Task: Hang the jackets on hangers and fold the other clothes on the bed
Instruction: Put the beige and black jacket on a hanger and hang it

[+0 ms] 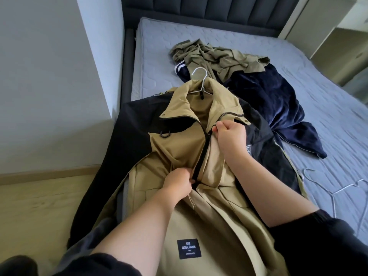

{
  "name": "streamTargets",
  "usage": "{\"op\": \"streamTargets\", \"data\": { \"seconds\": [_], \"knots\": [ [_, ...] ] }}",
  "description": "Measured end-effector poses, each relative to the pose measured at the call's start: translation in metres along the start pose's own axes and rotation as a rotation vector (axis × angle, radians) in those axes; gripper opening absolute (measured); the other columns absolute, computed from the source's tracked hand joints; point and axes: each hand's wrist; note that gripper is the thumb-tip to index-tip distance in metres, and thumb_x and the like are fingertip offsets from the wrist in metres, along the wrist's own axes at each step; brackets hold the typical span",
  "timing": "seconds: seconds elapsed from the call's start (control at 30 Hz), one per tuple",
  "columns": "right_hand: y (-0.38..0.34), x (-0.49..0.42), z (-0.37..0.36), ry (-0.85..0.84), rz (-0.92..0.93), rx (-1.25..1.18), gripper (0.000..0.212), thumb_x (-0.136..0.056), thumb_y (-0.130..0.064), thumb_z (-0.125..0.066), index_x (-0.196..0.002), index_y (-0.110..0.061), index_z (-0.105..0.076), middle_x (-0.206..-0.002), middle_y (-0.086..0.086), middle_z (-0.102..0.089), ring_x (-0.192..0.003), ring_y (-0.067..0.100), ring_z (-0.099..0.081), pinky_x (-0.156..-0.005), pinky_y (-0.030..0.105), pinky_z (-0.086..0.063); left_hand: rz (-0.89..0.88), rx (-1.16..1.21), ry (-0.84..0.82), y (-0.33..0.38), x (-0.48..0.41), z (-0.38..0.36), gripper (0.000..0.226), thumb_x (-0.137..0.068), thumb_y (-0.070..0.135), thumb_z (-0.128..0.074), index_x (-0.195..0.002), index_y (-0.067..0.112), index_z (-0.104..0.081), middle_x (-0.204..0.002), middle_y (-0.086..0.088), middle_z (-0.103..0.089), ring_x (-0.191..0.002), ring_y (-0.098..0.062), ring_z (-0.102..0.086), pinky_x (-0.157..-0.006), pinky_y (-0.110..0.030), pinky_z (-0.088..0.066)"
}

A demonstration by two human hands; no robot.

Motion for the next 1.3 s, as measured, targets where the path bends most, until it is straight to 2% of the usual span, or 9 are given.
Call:
{"op": "streamTargets", "data": {
  "seconds": [0.13, 0.27, 0.43, 0.57, 0.7, 0.8, 0.97, 1.17, 1.3],
  "knots": [
    [-0.001, 0.01, -0.001, -0.089, 0.087, 0.095, 0.035, -0.095, -0.012, -0.049, -0.061, -0.014, -0.057, -0.057, 0.003, -0.048, -0.051, 0.011, -0.039, -0.05, 0.022, -0.034, 0.0, 0.02, -0.01, 0.0, 0.0, 0.008, 0.033, -0.094, 0.031, -0.055, -0.124, 0.017, -0.056, -0.117, -0.006, -0.063, -0.107, -0.027, -0.059, -0.09, -0.035, -0.049],
    [-0.012, 0.01, 0.01, -0.166, 0.168, 0.265, 0.029, -0.096, -0.013, -0.047, -0.072, -0.008, -0.064, -0.055, 0.002, -0.047, -0.045, 0.009, -0.036, -0.048, 0.025, -0.032, -0.077, 0.265, 0.099, 0.02, 0.004, 0.036, 0.06, -0.082, 0.056, -0.063, -0.127, 0.017, -0.055, -0.116, 0.001, -0.064, -0.106, -0.02, -0.06, -0.085, -0.028, -0.05],
    [-0.017, 0.017, 0.027, -0.253, 0.204, 0.361, 0.03, -0.095, -0.01, -0.049, -0.07, -0.011, -0.064, -0.064, 0.002, -0.057, -0.054, 0.012, -0.048, -0.052, 0.024, -0.041, -0.157, 0.497, 0.369, 0.051, -0.002, 0.056, 0.028, -0.085, 0.044, -0.064, -0.08, 0.016, -0.062, -0.075, 0.005, -0.062, -0.075, -0.01, -0.057, -0.071, -0.027, -0.046],
    [-0.018, 0.015, 0.033, -0.222, 0.123, 0.258, 0.032, -0.095, -0.011, -0.048, -0.068, -0.008, -0.064, -0.051, -0.006, -0.051, -0.047, 0.009, -0.042, -0.054, 0.024, -0.039, -0.141, 0.445, 0.393, 0.049, 0.0, 0.057, 0.042, -0.087, 0.031, -0.064, -0.053, 0.022, -0.042, -0.057, 0.007, -0.045, -0.059, -0.008, -0.042, -0.063, -0.025, -0.03],
    [-0.016, 0.011, 0.03, -0.207, 0.04, 0.158, 0.031, -0.097, -0.014, -0.049, -0.073, -0.001, -0.065, -0.067, 0.008, -0.058, -0.058, 0.016, -0.046, -0.058, 0.027, -0.039, -0.136, 0.434, 0.323, 0.042, 0.003, 0.053, 0.033, -0.087, 0.031, -0.065, -0.06, 0.016, -0.053, -0.062, 0.004, -0.054, -0.065, -0.012, -0.051, -0.065, -0.029, -0.04],
    [-0.012, 0.013, 0.024, -0.176, -0.012, 0.119, 0.032, -0.096, -0.016, -0.05, -0.068, -0.011, -0.063, -0.07, 0.006, -0.06, -0.06, 0.015, -0.048, -0.059, 0.027, -0.039, -0.162, 0.359, 0.295, 0.04, 0.006, 0.051, 0.032, -0.089, 0.031, -0.061, -0.064, 0.012, -0.053, -0.064, 0.003, -0.054, -0.068, -0.015, -0.052, -0.068, -0.03, -0.042],
    [-0.013, 0.016, 0.023, -0.132, -0.103, -0.018, 0.038, -0.098, -0.014, -0.046, -0.062, -0.014, -0.058, -0.049, -0.007, -0.05, -0.041, 0.003, -0.042, -0.054, 0.02, -0.037, -0.155, 0.122, 0.203, 0.03, 0.012, 0.04, 0.042, -0.093, 0.03, -0.056, -0.057, 0.018, -0.038, -0.06, 0.003, -0.045, -0.069, -0.02, -0.047, -0.065, -0.029, -0.035],
    [-0.02, 0.031, 0.016, -0.103, 0.001, 0.024, 0.034, -0.097, -0.013, -0.046, -0.066, -0.01, -0.06, -0.058, 0.007, -0.046, -0.047, 0.011, -0.036, -0.049, 0.024, -0.032, -0.11, 0.112, 0.206, 0.017, 0.011, 0.036, 0.025, -0.096, 0.03, -0.053, -0.074, 0.017, -0.051, -0.069, 0.003, -0.052, -0.072, -0.02, -0.053, -0.069, -0.031, -0.045],
    [-0.024, 0.035, 0.013, -0.088, 0.056, 0.048, 0.036, -0.098, -0.014, -0.046, -0.064, -0.013, -0.06, -0.055, 0.005, -0.046, -0.043, 0.008, -0.036, -0.047, 0.022, -0.032, -0.052, 0.074, 0.195, 0.009, 0.009, 0.034, 0.019, -0.097, 0.03, -0.05, -0.086, 0.017, -0.057, -0.084, -0.003, -0.06, -0.083, -0.024, -0.058, -0.072, -0.032, -0.046]
  ]
}}
Point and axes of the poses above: each hand's wrist, its own x-axis away from the middle knuckle, its own z-axis out of the back of the hand, y = z × x
